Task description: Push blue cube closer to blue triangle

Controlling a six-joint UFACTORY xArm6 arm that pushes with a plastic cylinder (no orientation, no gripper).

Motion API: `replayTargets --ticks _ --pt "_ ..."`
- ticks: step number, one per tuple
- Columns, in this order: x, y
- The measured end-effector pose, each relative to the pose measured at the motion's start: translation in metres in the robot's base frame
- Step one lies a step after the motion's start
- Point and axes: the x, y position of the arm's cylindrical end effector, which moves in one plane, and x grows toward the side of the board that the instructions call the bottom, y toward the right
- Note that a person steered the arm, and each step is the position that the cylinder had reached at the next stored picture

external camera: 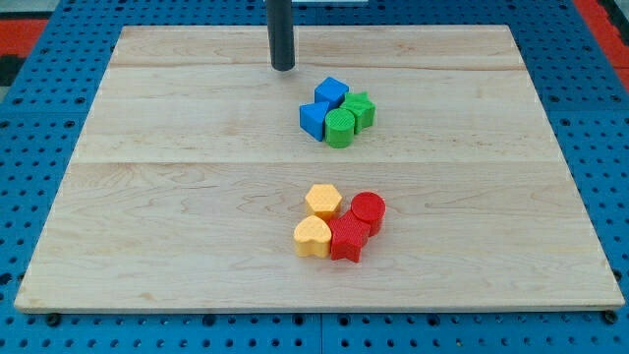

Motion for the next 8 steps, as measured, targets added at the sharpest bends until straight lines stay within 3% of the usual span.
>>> replayTargets --ticks 2,4,6,8 --pt "0.000 0.002" --pt "-0.007 0.052" --pt "0.038 0.123" --pt "0.060 0.143"
